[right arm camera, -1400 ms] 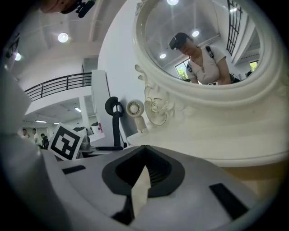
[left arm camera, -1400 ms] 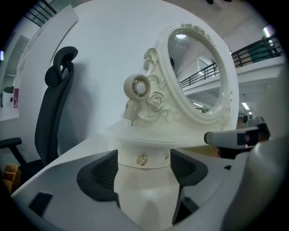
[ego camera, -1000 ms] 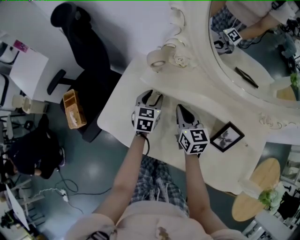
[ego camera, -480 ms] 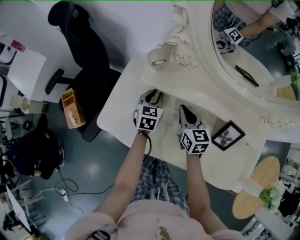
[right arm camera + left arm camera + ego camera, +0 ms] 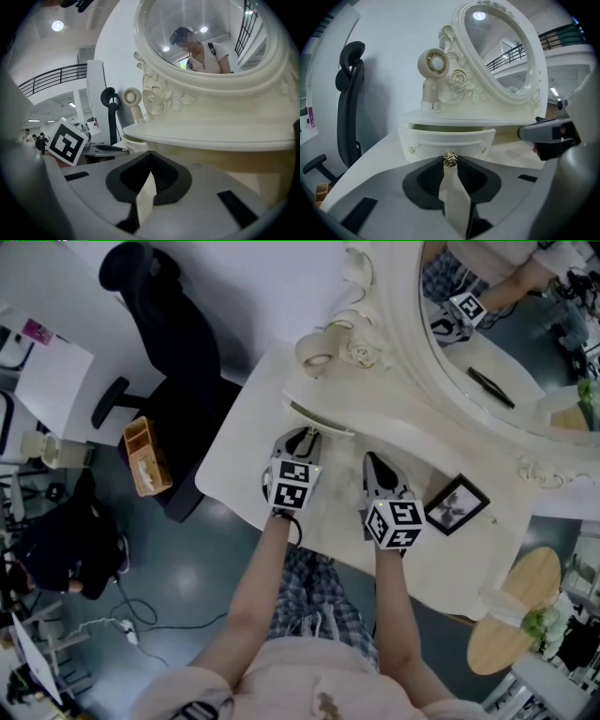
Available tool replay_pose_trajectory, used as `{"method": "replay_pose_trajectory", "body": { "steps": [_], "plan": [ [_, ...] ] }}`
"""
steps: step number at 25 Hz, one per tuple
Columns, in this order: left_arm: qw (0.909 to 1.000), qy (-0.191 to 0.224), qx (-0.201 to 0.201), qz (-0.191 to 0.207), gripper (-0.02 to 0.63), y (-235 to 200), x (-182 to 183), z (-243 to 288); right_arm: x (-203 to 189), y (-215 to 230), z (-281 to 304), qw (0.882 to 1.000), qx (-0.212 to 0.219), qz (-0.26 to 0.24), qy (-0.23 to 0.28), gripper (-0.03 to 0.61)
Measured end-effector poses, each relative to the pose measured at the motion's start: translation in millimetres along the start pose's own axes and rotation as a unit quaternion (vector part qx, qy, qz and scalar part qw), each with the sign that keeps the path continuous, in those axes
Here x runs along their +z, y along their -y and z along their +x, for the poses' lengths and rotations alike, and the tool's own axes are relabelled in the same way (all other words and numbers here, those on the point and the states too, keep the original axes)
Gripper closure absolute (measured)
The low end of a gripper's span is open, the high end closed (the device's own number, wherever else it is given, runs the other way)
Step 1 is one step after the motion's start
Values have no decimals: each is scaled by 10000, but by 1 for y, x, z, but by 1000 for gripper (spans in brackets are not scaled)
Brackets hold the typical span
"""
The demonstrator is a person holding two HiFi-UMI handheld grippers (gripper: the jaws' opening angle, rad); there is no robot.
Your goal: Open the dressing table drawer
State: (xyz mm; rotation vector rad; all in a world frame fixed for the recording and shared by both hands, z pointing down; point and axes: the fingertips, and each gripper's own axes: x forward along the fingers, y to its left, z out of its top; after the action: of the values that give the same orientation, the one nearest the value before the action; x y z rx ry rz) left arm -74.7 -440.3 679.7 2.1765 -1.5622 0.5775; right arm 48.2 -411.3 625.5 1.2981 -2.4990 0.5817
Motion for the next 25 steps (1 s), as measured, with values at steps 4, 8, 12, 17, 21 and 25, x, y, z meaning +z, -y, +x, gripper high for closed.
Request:
{"method": "replay_pose_trajectory", "body": {
  "steps": [4,8,12,17,21,25],
  "plan": [
    [10000,-10,22,-15,505,-1,-6,-11,-4,-2,-6,10000,-21,6,-8,563],
    [10000,-27,39,5,505,-2,-13,-20,-5,-4,-10,10000,-24,8,3,563],
    [10000,-21,24,-1,505,-2,-19,-29,-4,-7,-11,10000,-21,-9,14,563],
    [10000,15,-10,-15,505,-2,-23,-37,-2,-10,-12,10000,-26,1,39,563],
    [10000,13,-39,-19,503,-2,-23,-37,-3,-12,-14,10000,-24,7,33,563],
    [9996,126,-228,-97,499,2,-21,-39,-5,-11,-16,10000,-44,40,25,563]
  ]
}}
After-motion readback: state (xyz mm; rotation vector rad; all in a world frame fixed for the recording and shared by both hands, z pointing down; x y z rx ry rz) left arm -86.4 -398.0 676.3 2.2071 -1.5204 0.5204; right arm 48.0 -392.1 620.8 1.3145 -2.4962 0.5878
